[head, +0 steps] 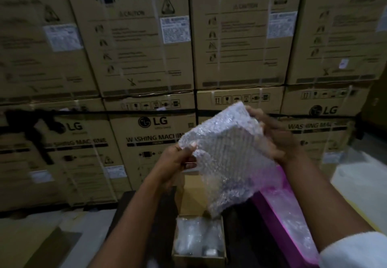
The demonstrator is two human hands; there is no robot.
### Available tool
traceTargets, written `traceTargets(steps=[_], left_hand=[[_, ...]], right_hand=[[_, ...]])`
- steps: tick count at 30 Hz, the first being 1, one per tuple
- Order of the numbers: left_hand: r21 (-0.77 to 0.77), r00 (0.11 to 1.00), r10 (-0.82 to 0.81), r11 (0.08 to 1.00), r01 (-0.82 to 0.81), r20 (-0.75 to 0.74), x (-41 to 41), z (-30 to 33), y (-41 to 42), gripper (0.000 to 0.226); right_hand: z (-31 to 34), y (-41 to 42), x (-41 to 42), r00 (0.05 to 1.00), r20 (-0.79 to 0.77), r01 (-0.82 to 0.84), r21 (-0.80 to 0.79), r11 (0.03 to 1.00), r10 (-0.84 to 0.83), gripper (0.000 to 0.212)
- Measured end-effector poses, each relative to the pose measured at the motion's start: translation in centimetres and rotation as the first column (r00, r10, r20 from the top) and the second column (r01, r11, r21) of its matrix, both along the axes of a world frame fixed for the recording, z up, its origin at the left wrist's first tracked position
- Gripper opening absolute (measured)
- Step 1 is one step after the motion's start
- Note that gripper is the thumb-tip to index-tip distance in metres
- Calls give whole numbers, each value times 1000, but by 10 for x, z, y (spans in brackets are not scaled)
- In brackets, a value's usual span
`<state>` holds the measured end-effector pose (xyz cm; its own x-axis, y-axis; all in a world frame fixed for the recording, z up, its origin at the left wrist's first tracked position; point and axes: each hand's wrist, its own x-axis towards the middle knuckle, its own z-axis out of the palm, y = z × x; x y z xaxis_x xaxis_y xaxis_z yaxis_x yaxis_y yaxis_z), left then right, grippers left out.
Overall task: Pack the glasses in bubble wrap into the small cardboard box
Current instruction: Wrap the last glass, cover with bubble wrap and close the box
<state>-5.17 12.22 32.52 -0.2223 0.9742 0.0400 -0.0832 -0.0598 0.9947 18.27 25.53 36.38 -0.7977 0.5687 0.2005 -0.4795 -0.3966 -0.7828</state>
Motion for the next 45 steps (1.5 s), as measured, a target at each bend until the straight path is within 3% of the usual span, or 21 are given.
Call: traceTargets(steps=[1, 3, 6, 9, 13, 16, 19, 23, 27, 29, 33, 37, 39, 41, 43, 45], left_hand=[[6, 999, 30, 1000, -30, 18, -6, 4, -5, 23], [-25, 998, 68, 997, -69, -12, -18, 10, -18, 16], [-112, 994, 89, 989, -95, -62, -29, 13, -36, 12], [-169, 990, 111, 978, -123, -82, -41, 20, -51, 14], [-150, 980, 92, 981, -120, -179, -66, 35, -66, 31], [-51, 959, 241, 967, -251, -147, -73, 46, -71, 52], [110, 903, 387, 921, -373, -186, -76, 53, -72, 57], [256, 873, 388, 912, -319, -296, -75, 66, -77, 35], [270, 851, 324, 936, -226, -413, -74, 81, -85, 25], [250, 787, 315, 945, -210, -530, -75, 86, -88, 33], [262, 509, 333, 942, -209, -793, -74, 92, -89, 41], [305, 425, 372, 927, -219, -826, -76, 91, -87, 33], [273, 459, 334, 942, -197, -823, -76, 88, -88, 20], [244, 526, 316, 948, -204, -790, -78, 83, -90, 9], [208, 683, 288, 958, -199, -671, -77, 74, -91, 6], [152, 885, 211, 975, -161, -414, -71, 58, -89, 4]], right_hand=[[-1, -8, 0, 998, -65, -17, -5, 1000, 17, 51], [-19, -24, -6, 999, -12, -46, 16, 999, 46, 64], [-40, -45, -26, 973, 180, 111, 170, 979, -141, 70], [-28, -58, -39, 926, 255, 223, 229, 948, -279, 75], [-5, -69, -54, 889, 274, 255, 370, 893, -367, 57], [3, -67, -61, 823, 248, 338, 511, 790, -512, 56], [8, -66, -62, 818, 192, 339, 602, 723, -543, 51], [23, -68, -60, 790, 96, 364, 721, 589, -606, 40], [31, -63, -53, 704, 65, 310, 868, 388, -707, 35], [35, -60, -49, 643, 71, 224, 935, 276, -763, 32], [41, -58, -42, 515, 112, 48, 986, 160, -850, 23], [43, -63, -42, 450, 56, -43, 998, 42, -891, 13], [42, -64, -39, 490, 121, 7, 990, 143, -863, 12], [39, -65, -33, 624, 231, 84, 930, 358, -747, 8], [31, -65, -26, 726, 286, 109, 849, 516, -625, 12], [13, -63, -26, 780, 316, 124, 768, 628, -541, 12]])
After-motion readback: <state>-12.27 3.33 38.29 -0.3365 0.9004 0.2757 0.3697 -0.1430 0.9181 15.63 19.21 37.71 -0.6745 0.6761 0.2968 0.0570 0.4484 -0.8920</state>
